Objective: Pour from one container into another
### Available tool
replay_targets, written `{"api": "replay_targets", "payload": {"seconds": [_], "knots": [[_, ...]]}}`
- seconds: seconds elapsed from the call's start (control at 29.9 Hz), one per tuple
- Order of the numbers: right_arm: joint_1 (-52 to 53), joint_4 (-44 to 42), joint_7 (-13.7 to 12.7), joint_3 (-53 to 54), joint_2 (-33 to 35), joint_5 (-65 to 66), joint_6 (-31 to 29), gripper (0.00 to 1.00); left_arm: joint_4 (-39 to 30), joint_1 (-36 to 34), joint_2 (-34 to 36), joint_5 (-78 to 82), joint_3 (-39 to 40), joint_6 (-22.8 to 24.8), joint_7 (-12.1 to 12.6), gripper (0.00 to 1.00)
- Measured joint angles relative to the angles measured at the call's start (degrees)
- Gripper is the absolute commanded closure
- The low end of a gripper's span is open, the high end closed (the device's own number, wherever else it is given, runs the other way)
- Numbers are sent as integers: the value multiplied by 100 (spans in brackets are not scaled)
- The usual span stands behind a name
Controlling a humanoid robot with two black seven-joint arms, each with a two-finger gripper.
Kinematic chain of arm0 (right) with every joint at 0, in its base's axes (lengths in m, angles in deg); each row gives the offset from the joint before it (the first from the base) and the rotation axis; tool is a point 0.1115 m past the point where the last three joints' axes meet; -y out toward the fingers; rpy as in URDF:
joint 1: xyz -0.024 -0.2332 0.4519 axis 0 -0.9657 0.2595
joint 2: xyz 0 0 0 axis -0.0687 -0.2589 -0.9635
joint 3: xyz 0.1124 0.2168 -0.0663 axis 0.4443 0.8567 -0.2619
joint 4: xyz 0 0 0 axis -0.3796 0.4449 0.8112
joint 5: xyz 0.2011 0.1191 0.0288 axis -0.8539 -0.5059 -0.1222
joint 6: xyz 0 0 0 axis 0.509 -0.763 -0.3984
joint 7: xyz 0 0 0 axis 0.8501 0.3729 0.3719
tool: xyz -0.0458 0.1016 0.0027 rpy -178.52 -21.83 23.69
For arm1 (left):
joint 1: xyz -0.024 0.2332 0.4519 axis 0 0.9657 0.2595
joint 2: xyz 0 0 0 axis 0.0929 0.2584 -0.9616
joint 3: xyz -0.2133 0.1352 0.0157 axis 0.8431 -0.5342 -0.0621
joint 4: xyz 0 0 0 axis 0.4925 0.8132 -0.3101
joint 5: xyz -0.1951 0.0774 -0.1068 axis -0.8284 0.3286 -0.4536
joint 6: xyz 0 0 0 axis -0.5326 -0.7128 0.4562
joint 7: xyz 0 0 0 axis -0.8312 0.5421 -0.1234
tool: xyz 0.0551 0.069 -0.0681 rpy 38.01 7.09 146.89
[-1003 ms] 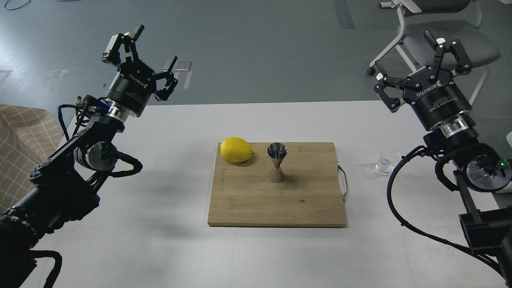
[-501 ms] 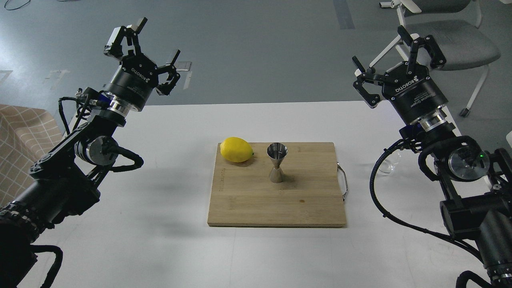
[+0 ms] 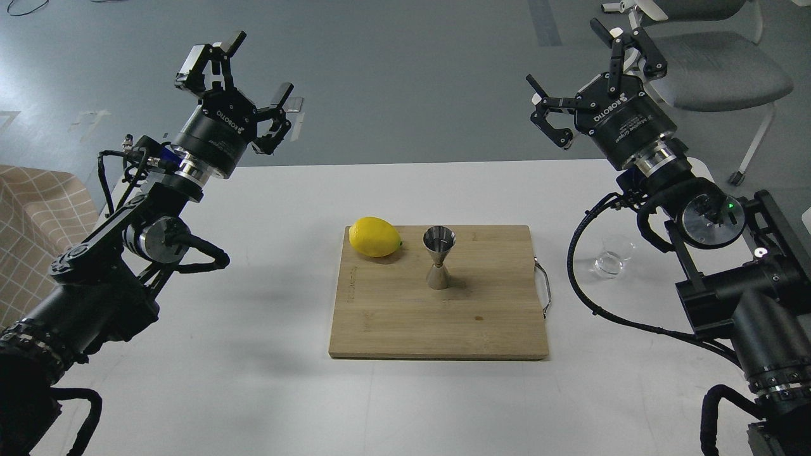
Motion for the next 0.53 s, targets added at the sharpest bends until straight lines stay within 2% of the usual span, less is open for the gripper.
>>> {"api": "replay_targets", "payload": {"seconds": [0.53], "knots": [[192,-109,-37,-280,69,640,100,0,159,-26,1,-65,28,0,0,2]]}}
